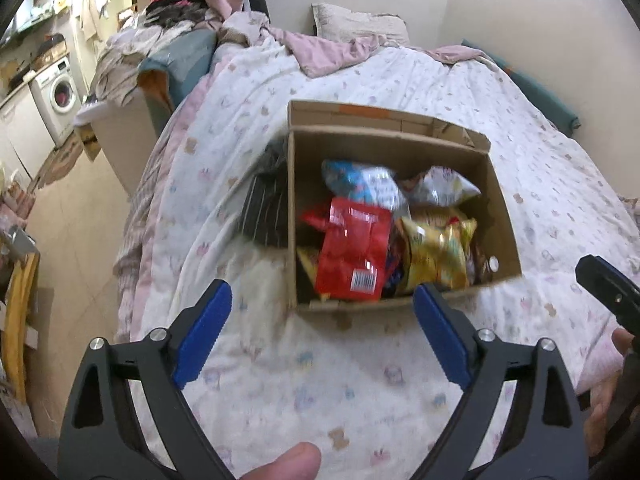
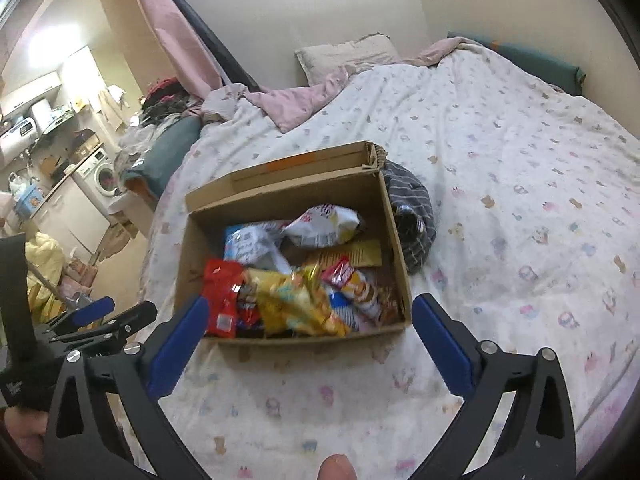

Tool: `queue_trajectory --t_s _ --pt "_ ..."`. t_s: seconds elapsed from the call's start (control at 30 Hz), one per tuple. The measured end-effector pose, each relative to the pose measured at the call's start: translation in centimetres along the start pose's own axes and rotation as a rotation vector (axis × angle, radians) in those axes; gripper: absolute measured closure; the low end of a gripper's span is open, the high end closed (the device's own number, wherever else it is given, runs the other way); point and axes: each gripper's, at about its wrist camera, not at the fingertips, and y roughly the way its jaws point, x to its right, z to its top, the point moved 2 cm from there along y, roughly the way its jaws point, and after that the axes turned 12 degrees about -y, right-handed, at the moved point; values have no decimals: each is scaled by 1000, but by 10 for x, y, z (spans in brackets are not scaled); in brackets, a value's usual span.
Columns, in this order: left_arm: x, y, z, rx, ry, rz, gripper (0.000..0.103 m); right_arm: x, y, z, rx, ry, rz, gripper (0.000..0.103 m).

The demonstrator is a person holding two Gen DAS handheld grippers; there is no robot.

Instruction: Organize snacks

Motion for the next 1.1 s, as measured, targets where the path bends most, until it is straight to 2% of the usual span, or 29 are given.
queue_trajectory --t_s 0.1,0.23,0.37,0.43,0.5,0.67,1.1 --pt "-8 -10 -12 10 -6 6 13 -7 -9 -12 0 -19 -8 0" --pt "-8 -28 -27 69 33 30 12 -17 -15 -23 -3 -41 -13 0" --pt "-8 -34 -35 98 36 8 1 -24 -19 -34 19 -64 -51 0" --pt "-9 -31 -36 106 24 8 0 -28 -16 -38 29 -91 -75 0" --pt "-8 -25 -36 100 22 9 0 -31 -12 -39 27 -112 -107 0" --pt "-4 -10 -42 55 24 15 0 -34 -7 -41 26 -134 -110 0" --pt "-3 -10 -40 57 13 12 0 -34 1 -40 13 -117 -123 0"
